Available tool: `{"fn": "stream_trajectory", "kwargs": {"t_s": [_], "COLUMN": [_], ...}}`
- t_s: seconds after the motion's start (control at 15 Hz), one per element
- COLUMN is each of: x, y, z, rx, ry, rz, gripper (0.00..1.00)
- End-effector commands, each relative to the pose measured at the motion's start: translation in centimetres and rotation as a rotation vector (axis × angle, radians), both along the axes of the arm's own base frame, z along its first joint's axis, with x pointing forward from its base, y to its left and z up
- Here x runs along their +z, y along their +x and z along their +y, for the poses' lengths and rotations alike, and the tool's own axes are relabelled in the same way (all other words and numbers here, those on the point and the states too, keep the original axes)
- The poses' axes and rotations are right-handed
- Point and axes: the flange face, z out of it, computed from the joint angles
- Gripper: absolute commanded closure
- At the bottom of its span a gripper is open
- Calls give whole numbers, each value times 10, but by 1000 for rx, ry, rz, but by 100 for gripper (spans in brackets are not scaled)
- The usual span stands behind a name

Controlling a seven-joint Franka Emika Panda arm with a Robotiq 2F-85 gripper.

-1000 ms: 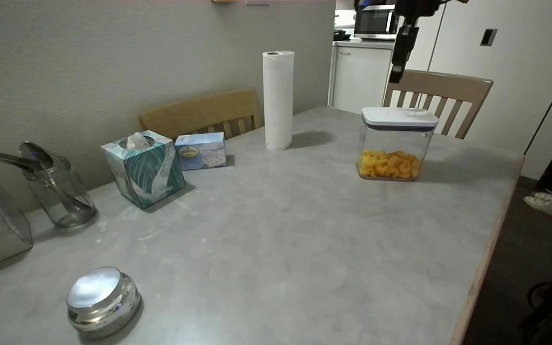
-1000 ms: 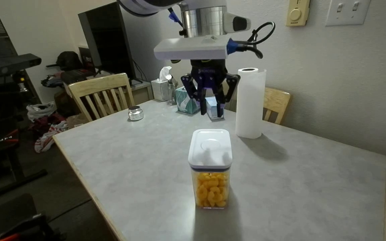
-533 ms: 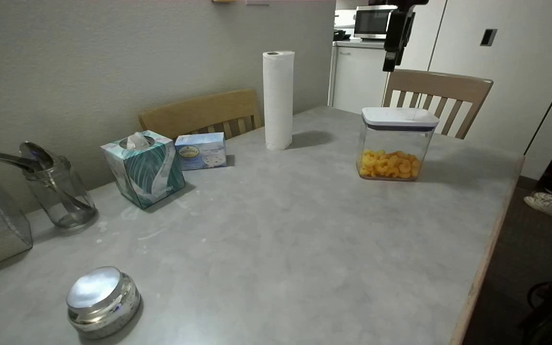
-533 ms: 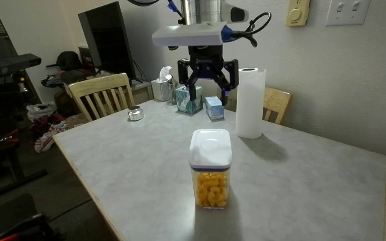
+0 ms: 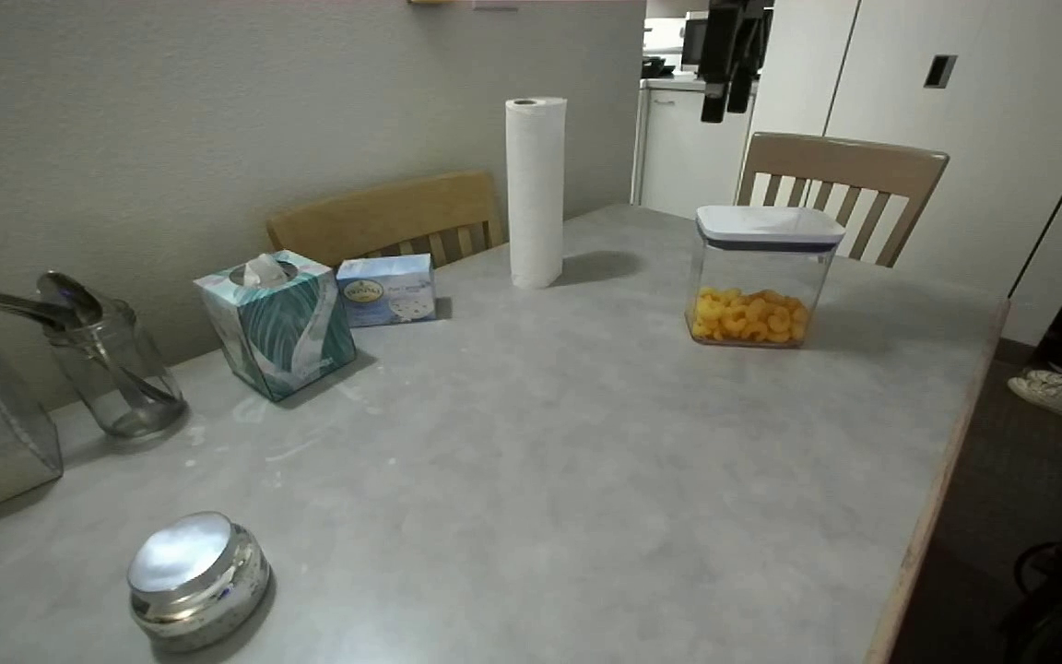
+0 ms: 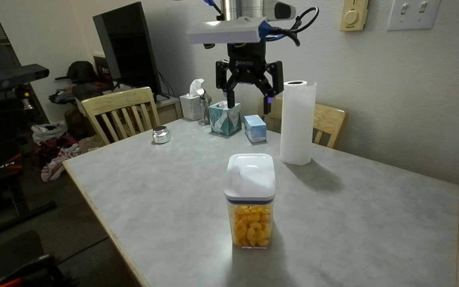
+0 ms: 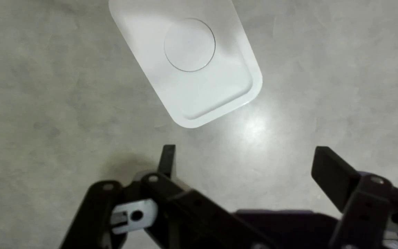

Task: Place the lid on the container and push the button

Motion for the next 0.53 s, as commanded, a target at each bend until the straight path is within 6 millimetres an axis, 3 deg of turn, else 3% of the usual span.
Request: {"fn": "stream_trajectory", "kwargs": {"t_s": [0.0, 0.07, 0.13, 0.47], "x": [-1, 0, 0, -1], "y": [26, 33, 18, 31], "z": [10, 15, 10, 16], "rx": [-59, -67, -45, -57], "ry": [32, 43, 18, 27], "rz": [8, -10, -10, -21], "gripper": [0, 0, 0, 0]}}
